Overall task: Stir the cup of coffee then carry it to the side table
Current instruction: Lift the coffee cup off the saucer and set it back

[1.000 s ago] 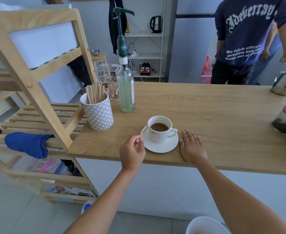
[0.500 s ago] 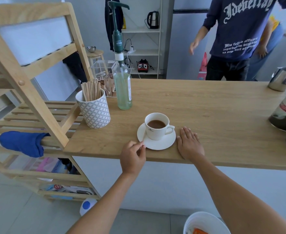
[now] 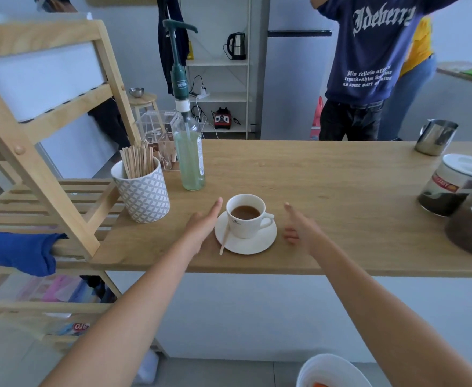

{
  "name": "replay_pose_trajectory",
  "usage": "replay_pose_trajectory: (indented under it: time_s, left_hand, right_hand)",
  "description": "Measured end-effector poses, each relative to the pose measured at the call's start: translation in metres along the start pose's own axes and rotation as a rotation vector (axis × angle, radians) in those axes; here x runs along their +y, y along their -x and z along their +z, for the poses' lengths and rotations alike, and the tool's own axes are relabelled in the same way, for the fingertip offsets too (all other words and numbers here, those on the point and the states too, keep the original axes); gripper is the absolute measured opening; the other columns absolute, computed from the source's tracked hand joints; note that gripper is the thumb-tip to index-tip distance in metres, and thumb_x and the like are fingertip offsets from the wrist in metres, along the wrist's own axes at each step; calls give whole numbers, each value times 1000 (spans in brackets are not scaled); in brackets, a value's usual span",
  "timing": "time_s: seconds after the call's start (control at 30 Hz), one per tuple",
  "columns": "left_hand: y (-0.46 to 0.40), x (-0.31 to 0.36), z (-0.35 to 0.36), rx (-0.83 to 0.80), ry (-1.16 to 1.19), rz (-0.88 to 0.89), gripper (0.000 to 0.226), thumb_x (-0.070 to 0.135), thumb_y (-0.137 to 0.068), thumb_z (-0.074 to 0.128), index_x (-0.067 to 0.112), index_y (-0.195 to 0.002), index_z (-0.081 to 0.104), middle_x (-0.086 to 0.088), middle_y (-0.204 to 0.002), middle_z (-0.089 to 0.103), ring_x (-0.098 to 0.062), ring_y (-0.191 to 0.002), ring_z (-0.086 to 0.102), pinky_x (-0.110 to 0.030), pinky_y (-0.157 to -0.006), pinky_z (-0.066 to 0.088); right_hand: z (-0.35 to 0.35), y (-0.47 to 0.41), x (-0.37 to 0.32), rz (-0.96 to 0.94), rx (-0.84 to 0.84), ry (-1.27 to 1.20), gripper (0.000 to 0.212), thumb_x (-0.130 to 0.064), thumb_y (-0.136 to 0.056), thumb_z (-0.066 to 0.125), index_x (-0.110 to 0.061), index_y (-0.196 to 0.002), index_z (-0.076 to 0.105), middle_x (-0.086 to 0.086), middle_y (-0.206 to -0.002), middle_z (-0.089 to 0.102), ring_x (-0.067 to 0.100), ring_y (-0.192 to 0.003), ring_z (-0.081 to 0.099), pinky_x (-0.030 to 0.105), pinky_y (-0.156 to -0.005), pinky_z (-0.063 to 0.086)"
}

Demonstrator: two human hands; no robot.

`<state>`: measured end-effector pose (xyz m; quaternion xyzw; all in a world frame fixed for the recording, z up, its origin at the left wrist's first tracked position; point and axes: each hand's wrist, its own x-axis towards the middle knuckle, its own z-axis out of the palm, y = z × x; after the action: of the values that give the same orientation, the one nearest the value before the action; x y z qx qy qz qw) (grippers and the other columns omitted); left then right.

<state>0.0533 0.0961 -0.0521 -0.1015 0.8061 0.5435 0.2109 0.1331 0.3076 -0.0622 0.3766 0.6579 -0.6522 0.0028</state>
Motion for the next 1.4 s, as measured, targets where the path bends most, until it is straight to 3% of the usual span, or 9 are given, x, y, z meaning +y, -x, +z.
replay_pose_trajectory:
  time_s: [0.1, 0.2, 0.3, 0.4, 0.53, 0.7, 0.83, 1.13, 1.4]
  left_hand:
    - [-6, 13, -1, -160, 130, -114, 67, 74, -62, 65, 16, -92, 53, 1, -88, 59, -17, -85, 58, -34, -79, 48]
    - [-13, 16, -3, -204, 123, -148, 57, 67, -61, 72, 18, -77, 49, -2, -83, 57, -17, -78, 56, -34, -70, 48]
    - [-20, 12, -4, -255, 124, -179, 55, 57, -63, 78, 14, -83, 52, -5, -91, 57, -20, -88, 57, -35, -80, 50]
    - [-25, 9, -4, -276, 139, -168, 51, 51, -65, 80, 11, -83, 53, -7, -91, 59, -19, -84, 58, -34, -80, 50]
    - [-29, 10, -6, -291, 168, -173, 49, 47, -65, 81, 9, -80, 53, -9, -86, 58, -20, -80, 59, -34, -78, 52]
    - [-42, 11, -7, -282, 183, -157, 48, 49, -65, 80, 11, -80, 54, -8, -85, 59, -18, -79, 60, -33, -76, 52]
    - [-59, 18, -4, -262, 220, -149, 49, 50, -63, 81, 12, -83, 57, -7, -87, 62, -18, -80, 61, -33, -79, 53]
    - [-96, 48, 2, -162, 364, -196, 50, 47, -60, 84, 12, -82, 56, -7, -86, 63, -18, -81, 62, -32, -81, 52]
    - [-117, 58, 0, -86, 440, -225, 49, 44, -62, 84, 11, -84, 55, -7, -90, 62, -18, -85, 60, -31, -83, 51]
  right_hand:
    - [3, 6, -8, 156, -210, -140, 68, -54, -77, 67, -14, -126, 43, 13, -102, 61, 29, -108, 58, 39, -103, 44]
    - [7, 7, -11, 194, -227, -206, 61, -42, -78, 71, -6, -118, 44, 13, -95, 56, 28, -112, 55, 41, -107, 40]
    - [11, 6, -12, 223, -212, -234, 52, -31, -77, 73, 0, -110, 47, 14, -93, 57, 26, -96, 58, 38, -100, 44]
    - [12, 5, -11, 254, -199, -289, 49, -24, -75, 75, 2, -108, 50, 15, -92, 59, 25, -81, 61, 37, -89, 49]
    - [17, 2, -13, 282, -149, -335, 51, -19, -73, 75, 2, -112, 50, 16, -96, 59, 26, -82, 62, 36, -87, 51]
    - [23, -5, -20, 296, -131, -316, 43, -18, -70, 75, 3, -101, 53, 15, -92, 60, 25, -77, 63, 34, -82, 52]
    - [26, -19, -32, 289, -150, -315, 37, -18, -69, 74, 3, -93, 55, 14, -89, 61, 25, -79, 63, 34, -89, 53]
    - [33, -70, -77, 264, -228, -233, 54, -16, -69, 75, 4, -114, 53, 14, -91, 61, 27, -88, 63, 37, -96, 51]
    - [49, -112, -96, 271, -311, -170, 59, -18, -69, 75, 5, -118, 53, 15, -102, 61, 27, -94, 63, 36, -98, 50]
